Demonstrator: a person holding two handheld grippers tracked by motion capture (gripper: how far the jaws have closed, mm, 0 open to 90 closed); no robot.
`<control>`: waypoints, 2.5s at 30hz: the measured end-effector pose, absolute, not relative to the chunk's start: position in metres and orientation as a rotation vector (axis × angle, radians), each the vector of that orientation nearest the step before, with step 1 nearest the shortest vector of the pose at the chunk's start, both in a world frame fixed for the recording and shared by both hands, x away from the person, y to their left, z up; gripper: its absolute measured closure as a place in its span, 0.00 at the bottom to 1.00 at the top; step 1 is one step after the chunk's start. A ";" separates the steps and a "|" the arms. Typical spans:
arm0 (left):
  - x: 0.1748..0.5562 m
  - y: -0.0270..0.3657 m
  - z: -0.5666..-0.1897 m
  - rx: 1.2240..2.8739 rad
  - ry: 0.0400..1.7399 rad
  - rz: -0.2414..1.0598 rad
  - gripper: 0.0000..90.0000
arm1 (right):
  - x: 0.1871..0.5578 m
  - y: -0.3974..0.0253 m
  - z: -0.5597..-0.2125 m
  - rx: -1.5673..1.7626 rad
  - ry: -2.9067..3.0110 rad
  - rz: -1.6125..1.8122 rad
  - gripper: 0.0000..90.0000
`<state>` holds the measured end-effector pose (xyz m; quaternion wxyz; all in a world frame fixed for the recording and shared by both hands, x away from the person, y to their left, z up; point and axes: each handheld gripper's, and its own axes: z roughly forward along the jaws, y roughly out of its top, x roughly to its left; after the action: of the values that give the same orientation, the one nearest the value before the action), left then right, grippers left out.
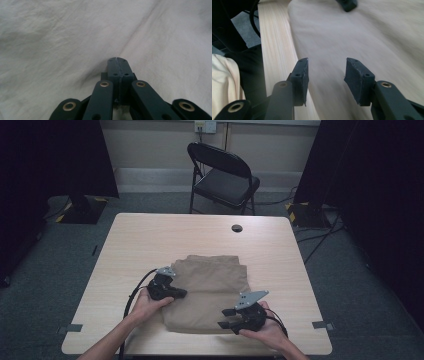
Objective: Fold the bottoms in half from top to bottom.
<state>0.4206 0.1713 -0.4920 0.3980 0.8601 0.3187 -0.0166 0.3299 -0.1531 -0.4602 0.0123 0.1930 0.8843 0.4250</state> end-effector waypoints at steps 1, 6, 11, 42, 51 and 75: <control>0.421 0.173 -0.492 2.176 0.810 -0.040 1.00 | 0.329 -0.158 -0.460 0.610 2.749 1.324 0.61; 0.423 0.186 -0.492 2.166 0.848 -0.037 1.00 | 0.326 -0.183 -0.464 0.654 2.746 1.290 0.61; 0.424 0.189 -0.493 2.155 0.859 -0.056 1.00 | 0.322 -0.191 -0.468 0.658 2.730 1.292 0.55; 0.423 0.183 -0.492 2.178 0.817 -0.049 1.00 | 0.361 -0.186 -0.447 0.612 2.737 1.360 0.95; 0.425 0.185 -0.493 2.169 0.811 -0.064 1.00 | 0.414 -0.175 -0.432 0.674 2.626 1.425 0.95; 0.339 0.188 -0.466 2.219 0.559 -0.009 0.38 | 0.407 -0.172 -0.426 0.672 2.617 1.446 0.95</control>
<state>0.3393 0.1881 -0.4659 0.4137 0.8829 0.2222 -0.0036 0.4072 -0.1723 -0.4261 0.0383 0.2191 0.8534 0.4715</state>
